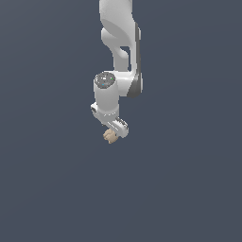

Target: Pick up the object and move it to a goal position.

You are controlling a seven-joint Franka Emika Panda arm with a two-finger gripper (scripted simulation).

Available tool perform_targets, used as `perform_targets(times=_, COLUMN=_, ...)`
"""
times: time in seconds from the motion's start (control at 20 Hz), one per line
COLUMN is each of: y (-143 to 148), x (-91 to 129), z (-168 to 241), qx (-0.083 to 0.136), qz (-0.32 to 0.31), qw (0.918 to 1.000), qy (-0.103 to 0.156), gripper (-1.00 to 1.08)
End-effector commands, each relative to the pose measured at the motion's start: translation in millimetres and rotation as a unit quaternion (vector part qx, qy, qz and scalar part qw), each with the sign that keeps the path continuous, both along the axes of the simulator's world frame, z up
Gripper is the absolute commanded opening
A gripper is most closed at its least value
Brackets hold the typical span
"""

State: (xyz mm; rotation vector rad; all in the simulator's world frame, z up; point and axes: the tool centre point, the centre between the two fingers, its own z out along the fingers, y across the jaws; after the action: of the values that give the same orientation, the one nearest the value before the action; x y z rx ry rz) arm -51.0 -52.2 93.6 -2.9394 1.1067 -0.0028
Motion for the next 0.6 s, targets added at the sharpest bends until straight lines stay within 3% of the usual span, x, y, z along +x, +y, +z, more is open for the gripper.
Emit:
perform_targets(times=0.0, y=0, x=-2, z=-2, qx=0.0, qz=-0.006, qw=1.0, qy=0.001, gripper=1.0)
perform_targets(times=0.55, y=0, x=-3, z=-28, qx=0.0, qz=-0.006, qw=1.0, qy=0.001, gripper=1.0)
